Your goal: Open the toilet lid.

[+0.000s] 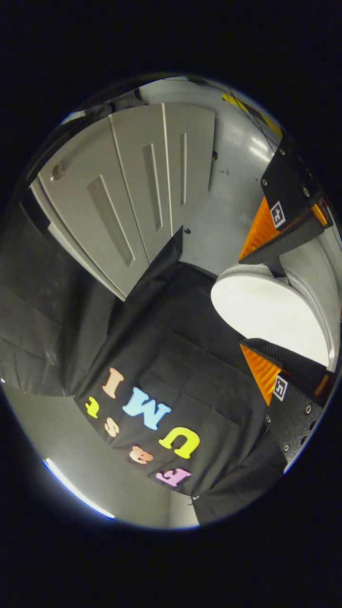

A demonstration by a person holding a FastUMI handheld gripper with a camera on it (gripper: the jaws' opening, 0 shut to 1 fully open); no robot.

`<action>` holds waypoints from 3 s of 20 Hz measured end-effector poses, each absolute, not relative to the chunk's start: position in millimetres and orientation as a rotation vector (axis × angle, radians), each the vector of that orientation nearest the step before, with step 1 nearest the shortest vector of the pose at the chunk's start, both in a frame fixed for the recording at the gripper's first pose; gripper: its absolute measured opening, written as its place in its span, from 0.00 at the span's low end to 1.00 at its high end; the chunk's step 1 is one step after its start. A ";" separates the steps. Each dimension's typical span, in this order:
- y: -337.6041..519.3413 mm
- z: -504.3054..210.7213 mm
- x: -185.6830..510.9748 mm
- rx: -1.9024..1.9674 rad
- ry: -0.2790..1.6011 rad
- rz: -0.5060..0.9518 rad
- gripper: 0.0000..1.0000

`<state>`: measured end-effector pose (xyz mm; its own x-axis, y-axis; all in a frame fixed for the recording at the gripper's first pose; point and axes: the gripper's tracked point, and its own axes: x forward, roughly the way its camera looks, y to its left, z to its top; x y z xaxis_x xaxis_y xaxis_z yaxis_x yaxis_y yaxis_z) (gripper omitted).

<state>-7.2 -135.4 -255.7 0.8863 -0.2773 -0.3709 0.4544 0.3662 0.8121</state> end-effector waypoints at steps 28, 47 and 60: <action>-119.7 -345.9 11.0 1.479 0.294 -0.497 0.17; -121.5 -325.3 18.5 1.339 0.380 -0.540 0.00; -122.0 -276.9 23.3 1.281 0.371 -0.525 0.00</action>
<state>23.3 -122.0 -276.9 0.8262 -0.1631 -0.5392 0.5628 0.1950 0.8033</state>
